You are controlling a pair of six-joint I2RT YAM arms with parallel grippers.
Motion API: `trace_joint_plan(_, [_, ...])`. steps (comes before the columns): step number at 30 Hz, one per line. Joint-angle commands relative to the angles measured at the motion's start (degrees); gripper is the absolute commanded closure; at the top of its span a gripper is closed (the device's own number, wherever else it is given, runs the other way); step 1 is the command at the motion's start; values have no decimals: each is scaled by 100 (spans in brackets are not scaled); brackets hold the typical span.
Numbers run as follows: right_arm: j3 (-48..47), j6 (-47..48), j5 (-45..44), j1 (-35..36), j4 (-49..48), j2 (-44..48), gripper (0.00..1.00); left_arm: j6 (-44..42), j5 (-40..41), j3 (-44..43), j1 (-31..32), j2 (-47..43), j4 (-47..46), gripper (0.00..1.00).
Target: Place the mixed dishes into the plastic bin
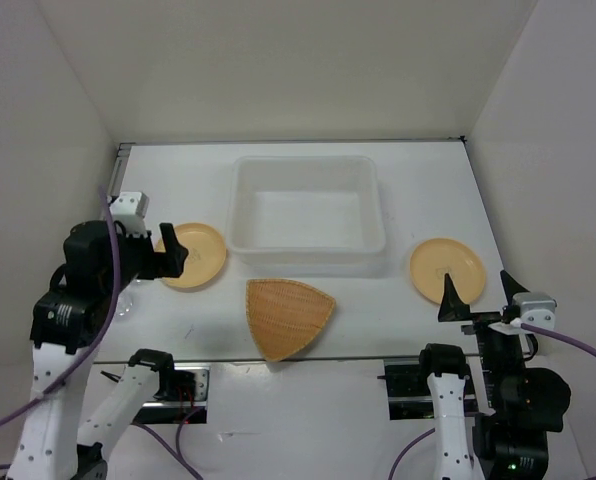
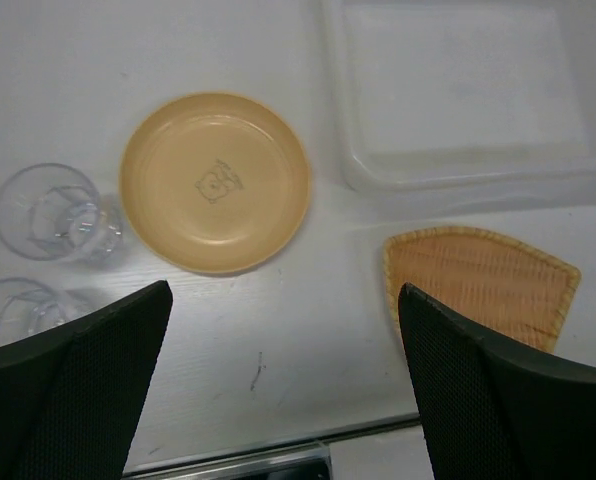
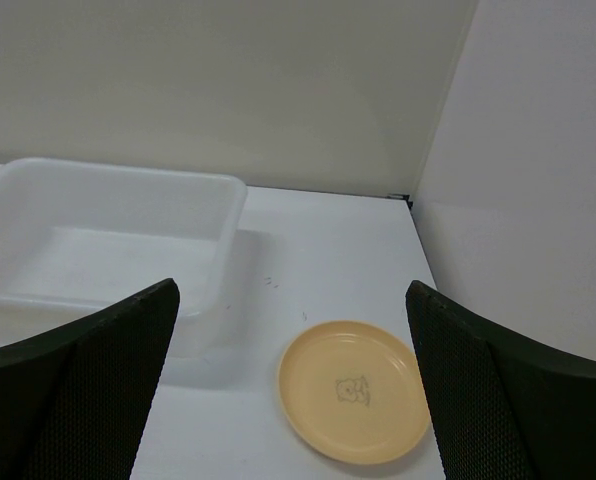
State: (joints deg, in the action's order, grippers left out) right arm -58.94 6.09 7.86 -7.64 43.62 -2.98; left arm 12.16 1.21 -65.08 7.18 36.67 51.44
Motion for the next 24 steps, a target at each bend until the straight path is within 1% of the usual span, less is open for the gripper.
trace_joint_plan(1, [58,-81,-178,34,-336,35,2,232,-1012,-242,125,709,129,0])
trace_joint_plan(2, [58,-134,-266,34,-336,35,2,443,-1322,-242,126,763,77,0])
trace_joint_plan(3, [58,-212,-354,34,-336,35,2,1219,-1508,-146,126,815,24,0])
trace_joint_plan(4, [58,-213,-468,34,-336,35,2,1653,-1606,-32,126,816,24,0])
trace_joint_plan(5, [58,-213,-469,34,-336,35,2,2032,-1929,134,126,886,24,0])
trace_joint_plan(6, [58,-213,-469,34,-336,-18,2,2723,-2080,571,187,886,24,0])
trace_joint_plan(7, [58,-213,-469,34,-336,-18,2,3052,-2168,836,187,886,24,0])
trace_joint_plan(8, [58,-213,-469,34,-336,-18,2,3307,-2221,1074,239,590,-194,0])
trace_joint_plan(10, [58,-213,-469,34,-336,-18,2,3817,-2073,1453,328,11,-257,0])
trace_joint_plan(12, [58,-213,-417,34,-336,-18,2,3977,-2159,1840,389,-185,-257,0])
trace_joint_plan(14, [58,-213,-417,34,-336,-18,2,4231,-2501,2304,512,-308,-257,0])
trace_joint_plan(16, [58,-213,-364,34,-336,-18,2,4469,-2503,2552,600,-572,-257,0])
trace_joint_plan(17, [58,-213,-364,34,-336,-70,2,4531,-2442,2666,661,-677,-370,0])
trace_joint_plan(18, [58,-213,-364,34,-336,-71,2,4584,-2442,2980,662,-748,-432,0])
trace_joint_plan(20, [58,-213,-364,34,-336,-71,2,4821,-2669,3394,802,-749,-773,0])
trace_joint_plan(24, [58,-213,-364,87,-336,-124,2,5102,-2416,3791,1074,-810,-1056,0])
